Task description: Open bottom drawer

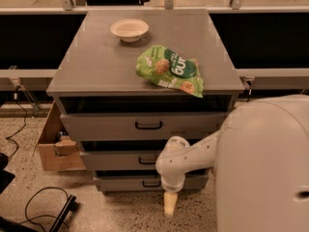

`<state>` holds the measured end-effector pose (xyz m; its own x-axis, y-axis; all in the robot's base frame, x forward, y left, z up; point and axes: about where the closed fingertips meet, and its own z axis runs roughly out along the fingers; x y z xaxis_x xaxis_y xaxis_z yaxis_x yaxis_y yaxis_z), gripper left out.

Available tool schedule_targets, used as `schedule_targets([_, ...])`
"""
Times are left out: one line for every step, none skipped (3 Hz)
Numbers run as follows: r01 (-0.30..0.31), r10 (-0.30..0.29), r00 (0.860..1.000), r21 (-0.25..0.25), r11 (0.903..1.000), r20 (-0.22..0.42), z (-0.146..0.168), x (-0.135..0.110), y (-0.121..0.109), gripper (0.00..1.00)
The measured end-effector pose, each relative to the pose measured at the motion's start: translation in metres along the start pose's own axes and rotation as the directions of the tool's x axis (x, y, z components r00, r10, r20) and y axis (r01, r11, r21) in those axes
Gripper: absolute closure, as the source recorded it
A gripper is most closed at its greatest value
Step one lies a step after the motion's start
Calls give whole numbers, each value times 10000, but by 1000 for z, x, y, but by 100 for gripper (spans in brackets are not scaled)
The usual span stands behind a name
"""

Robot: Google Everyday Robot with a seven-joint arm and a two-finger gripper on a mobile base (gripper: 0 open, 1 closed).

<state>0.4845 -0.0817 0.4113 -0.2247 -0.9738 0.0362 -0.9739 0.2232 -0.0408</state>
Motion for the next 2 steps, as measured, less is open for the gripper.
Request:
schedule_targets([409,-402,9990,-359,9985,180,43,-22,12,0])
schedule_targets([571,-549,9968,-372,9977,588,80,-32,23,0])
